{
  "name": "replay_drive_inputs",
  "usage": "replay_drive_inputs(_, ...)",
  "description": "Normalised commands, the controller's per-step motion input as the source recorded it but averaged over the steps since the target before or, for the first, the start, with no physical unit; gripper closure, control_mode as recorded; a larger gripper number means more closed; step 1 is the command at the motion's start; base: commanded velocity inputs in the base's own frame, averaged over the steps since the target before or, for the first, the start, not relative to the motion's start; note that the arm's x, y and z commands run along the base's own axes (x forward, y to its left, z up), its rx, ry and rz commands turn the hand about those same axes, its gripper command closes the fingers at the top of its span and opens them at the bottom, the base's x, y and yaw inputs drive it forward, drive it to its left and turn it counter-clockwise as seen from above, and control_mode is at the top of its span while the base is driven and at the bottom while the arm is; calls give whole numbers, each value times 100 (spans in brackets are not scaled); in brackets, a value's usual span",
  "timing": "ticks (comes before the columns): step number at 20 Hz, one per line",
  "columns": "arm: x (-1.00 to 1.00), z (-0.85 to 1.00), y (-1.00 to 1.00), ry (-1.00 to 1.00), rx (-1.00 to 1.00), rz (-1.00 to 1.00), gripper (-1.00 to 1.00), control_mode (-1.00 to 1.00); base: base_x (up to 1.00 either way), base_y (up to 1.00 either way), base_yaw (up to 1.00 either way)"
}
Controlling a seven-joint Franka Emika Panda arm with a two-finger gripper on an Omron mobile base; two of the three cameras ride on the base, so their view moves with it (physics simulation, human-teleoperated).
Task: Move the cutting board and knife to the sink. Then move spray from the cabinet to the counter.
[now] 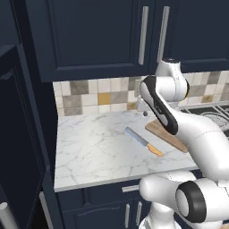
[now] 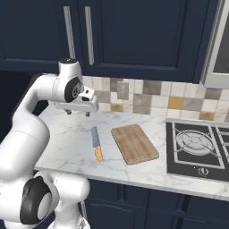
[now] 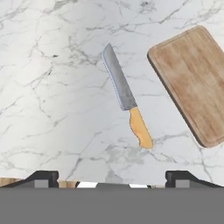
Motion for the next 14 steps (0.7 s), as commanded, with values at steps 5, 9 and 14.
replay_drive_inputs(5, 4, -58, -12, -9, 0, 1, -100, -100, 0, 0, 0)
replay_drive_inputs(9, 29, -35, -25, -13, -1, 6, -100, -100, 0, 0, 0)
replay_drive_inputs(14, 36, -30, -20, -12, -7, 5, -100, -100, 0, 0, 0)
